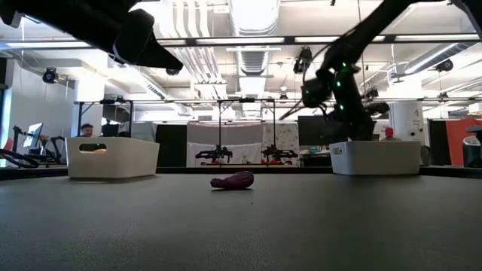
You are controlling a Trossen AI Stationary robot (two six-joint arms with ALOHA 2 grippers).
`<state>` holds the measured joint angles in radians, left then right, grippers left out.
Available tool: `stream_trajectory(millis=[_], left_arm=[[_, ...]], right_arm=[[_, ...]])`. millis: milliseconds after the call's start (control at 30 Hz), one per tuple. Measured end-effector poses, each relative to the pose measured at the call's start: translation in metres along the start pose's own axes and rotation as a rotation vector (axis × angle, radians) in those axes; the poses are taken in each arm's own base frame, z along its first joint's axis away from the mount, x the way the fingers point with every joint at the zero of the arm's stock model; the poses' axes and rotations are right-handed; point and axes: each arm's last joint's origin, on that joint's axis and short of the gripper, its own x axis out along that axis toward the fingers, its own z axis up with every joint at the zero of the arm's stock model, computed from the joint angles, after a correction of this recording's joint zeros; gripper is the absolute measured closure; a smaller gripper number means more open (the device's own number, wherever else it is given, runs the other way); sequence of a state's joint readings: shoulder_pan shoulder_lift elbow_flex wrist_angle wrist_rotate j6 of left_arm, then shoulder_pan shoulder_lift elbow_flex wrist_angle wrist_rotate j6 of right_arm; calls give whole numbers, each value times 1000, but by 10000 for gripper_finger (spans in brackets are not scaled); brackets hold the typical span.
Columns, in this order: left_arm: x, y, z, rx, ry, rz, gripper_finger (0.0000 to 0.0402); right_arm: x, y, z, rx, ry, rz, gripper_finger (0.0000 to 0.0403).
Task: Sort produce into baskets
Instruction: Put the small eggplant into the gray bin
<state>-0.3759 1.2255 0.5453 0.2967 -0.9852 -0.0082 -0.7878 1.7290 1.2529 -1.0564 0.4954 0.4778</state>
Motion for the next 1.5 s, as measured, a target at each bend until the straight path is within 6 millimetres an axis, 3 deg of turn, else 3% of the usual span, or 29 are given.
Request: stream_trajectory(millis=[233,467,600,733,867,1000,1100,1300,1500], left_arm=[[0,0,0,25,0,0,401],[0,0,0,26,0,0,401],[0,0,0,26,0,0,401],[0,0,0,25,0,0,401],[0,0,0,25,-1,0,401],[0,0,3,16,-6,-1,401],[0,0,6,9,-11,-1,401],[0,0,11,-5,-20,-1,401],[0,0,23,-32,-38,-1,401]], right_arm=[[19,-7,6,67,-13,80,325],[19,-16,11,39,1,93,241],[-5,-22,16,16,-38,106,207],[-49,-20,6,-25,-150,160,201],[-102,-2,-32,-133,-319,262,200],[-145,33,-97,-285,-485,432,200],[-163,62,-151,-400,-628,618,200],[-154,118,-240,-594,-914,992,200],[-118,165,-275,-695,-971,1083,200]])
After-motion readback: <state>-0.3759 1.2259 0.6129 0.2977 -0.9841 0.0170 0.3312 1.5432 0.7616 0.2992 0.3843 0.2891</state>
